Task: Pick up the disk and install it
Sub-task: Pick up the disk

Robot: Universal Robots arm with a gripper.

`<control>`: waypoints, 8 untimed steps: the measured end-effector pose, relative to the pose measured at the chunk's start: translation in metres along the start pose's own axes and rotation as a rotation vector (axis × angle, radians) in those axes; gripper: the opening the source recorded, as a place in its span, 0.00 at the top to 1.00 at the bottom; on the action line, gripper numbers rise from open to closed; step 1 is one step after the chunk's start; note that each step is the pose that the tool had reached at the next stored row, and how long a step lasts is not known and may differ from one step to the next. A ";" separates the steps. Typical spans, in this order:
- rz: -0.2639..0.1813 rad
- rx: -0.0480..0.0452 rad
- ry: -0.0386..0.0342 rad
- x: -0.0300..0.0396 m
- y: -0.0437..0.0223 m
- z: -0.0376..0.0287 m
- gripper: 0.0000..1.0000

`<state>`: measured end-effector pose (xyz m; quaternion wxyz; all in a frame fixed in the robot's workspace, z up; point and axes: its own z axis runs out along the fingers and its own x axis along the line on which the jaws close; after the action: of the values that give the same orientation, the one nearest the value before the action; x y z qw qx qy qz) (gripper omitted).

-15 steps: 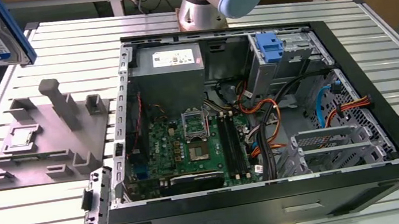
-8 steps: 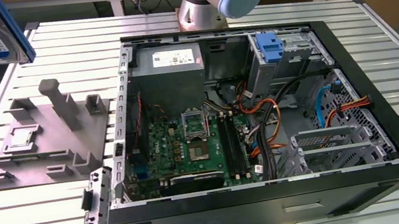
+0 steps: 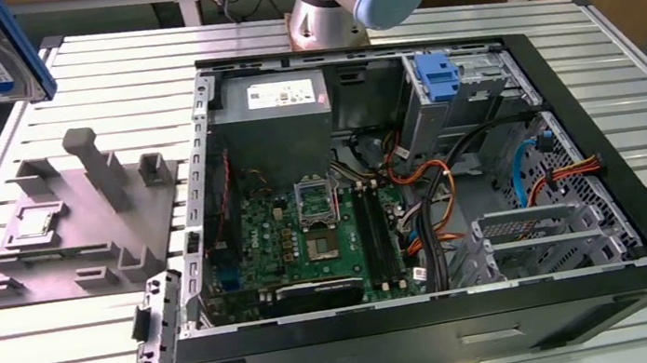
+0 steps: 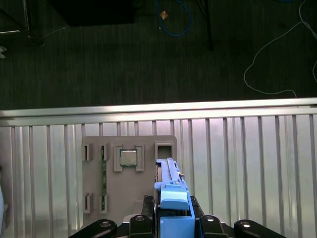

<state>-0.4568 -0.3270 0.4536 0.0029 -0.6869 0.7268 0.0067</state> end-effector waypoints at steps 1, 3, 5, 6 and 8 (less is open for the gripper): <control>0.000 0.0000 0.0000 0.0000 0.0000 -0.0002 0.64; 0.000 -0.0001 0.0001 0.0000 0.0000 -0.0005 0.64; 0.000 -0.0002 0.0001 0.0000 0.0000 -0.0010 0.64; 0.000 -0.0001 0.0001 0.0000 0.0000 -0.0011 0.64; 0.000 0.0000 0.0000 0.0000 0.0000 -0.0020 0.64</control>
<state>-0.4568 -0.3270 0.4556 0.0030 -0.6869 0.7268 0.0066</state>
